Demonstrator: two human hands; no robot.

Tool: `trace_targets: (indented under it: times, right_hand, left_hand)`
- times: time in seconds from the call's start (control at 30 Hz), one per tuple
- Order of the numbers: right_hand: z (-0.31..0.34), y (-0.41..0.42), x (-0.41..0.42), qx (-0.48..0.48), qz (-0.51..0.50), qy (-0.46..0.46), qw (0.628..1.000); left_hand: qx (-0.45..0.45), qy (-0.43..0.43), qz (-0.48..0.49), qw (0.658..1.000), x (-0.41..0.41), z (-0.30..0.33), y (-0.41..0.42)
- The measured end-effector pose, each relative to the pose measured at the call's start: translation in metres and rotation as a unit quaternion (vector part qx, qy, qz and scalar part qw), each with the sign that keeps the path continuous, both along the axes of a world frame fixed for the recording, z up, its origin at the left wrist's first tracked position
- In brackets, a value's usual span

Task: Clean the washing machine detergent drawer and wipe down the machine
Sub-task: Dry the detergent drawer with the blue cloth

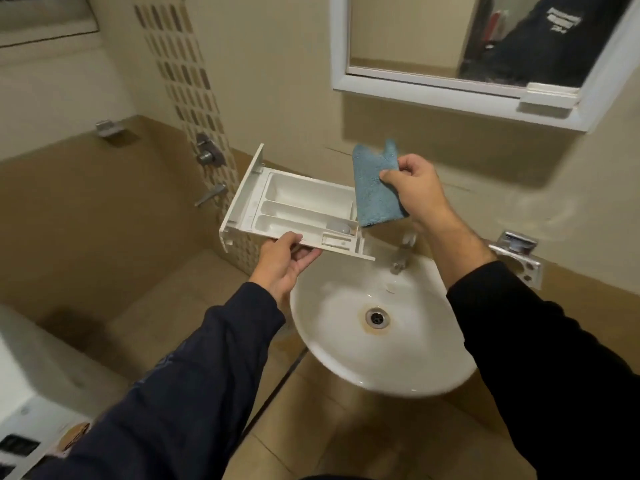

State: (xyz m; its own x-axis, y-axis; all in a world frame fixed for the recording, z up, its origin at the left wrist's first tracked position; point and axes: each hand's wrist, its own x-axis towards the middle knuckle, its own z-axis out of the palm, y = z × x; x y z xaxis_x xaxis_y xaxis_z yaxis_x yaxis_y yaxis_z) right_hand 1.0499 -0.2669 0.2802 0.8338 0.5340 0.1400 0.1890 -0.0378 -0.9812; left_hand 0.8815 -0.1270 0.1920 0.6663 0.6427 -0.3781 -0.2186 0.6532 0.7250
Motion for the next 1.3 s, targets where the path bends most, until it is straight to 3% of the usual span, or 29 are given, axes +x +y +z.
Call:
trace_targets:
  times: [0.47,0.83,1.13,1.3]
  right_hand:
    - [0.005,0.164,-0.208,-0.005,0.164,0.006,0.986]
    - [0.009,0.288,-0.385,-0.008,0.333,-0.001,0.943]
    - [-0.015,0.402,-0.503,-0.016,0.466,0.021,0.884]
    - [-0.031,0.467,-0.566,-0.024,0.528,0.052,0.847]
  left_hand:
    - [-0.001,-0.024,0.128,0.991,-0.222,0.016,0.100]
    - [0.026,-0.033,0.256,0.966,-0.399,0.016,0.164]
    - [0.043,0.057,0.323,0.944,-0.520,0.006,0.226]
    - [0.016,0.152,0.375,0.915,-0.575,-0.006,0.265]
